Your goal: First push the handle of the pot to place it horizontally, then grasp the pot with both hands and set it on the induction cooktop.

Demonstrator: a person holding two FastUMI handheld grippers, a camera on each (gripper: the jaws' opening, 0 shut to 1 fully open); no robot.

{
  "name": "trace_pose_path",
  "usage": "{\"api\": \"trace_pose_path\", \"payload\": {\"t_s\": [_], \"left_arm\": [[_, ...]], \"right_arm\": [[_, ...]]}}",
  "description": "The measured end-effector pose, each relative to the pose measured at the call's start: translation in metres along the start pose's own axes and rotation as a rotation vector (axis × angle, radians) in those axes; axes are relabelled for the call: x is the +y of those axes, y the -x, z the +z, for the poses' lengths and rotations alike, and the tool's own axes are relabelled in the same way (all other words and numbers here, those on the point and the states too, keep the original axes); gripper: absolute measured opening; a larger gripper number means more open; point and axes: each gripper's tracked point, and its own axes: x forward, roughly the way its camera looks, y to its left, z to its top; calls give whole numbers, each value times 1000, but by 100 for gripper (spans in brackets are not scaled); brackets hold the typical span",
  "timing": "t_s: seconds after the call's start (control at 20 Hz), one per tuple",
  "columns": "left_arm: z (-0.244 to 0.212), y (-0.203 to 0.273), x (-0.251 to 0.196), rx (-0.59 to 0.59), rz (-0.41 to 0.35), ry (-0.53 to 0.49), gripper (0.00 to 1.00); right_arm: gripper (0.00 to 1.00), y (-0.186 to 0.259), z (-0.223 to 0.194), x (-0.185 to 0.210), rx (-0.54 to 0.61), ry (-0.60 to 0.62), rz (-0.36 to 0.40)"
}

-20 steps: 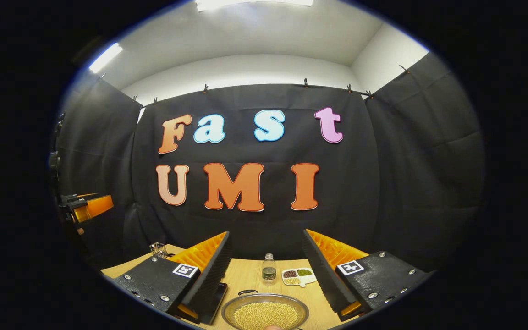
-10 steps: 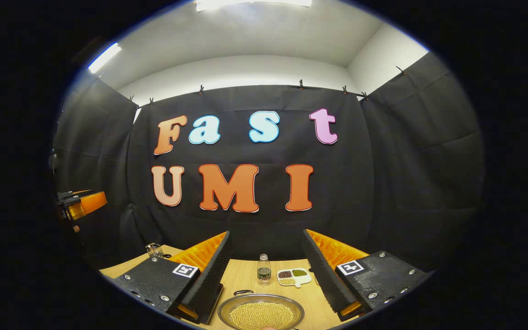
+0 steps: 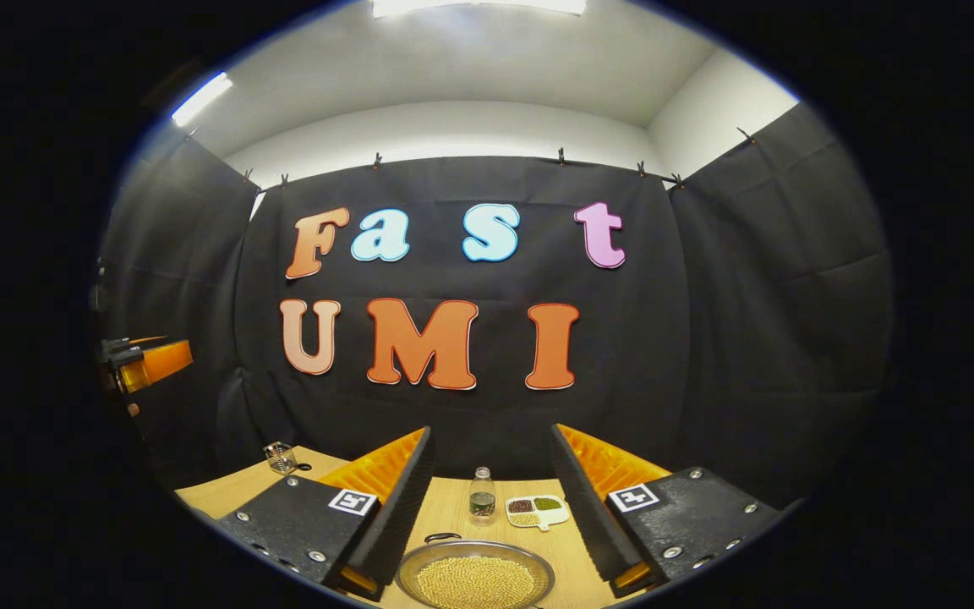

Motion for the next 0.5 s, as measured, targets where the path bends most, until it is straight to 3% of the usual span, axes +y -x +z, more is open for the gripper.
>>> {"api": "trace_pose_path", "payload": {"t_s": [0.1,0.15,0.2,0.3,0.4,0.5], "left_arm": [[-2,0,0,4,-2,1,98],[-4,-1,0,7,-3,1,98],[-4,-1,0,10,-4,2,98],[-7,-2,1,12,-3,5,98],[-9,-2,1,16,-3,9,97],[-12,-2,2,22,-7,11,97]], "right_arm": [[70,1,-4,5,4,3,9],[72,1,-6,8,5,6,14],[66,3,-8,10,3,9,23],[47,4,-12,17,8,3,41],[40,6,-20,25,18,-5,64],[24,8,-30,26,27,-4,61]]}}
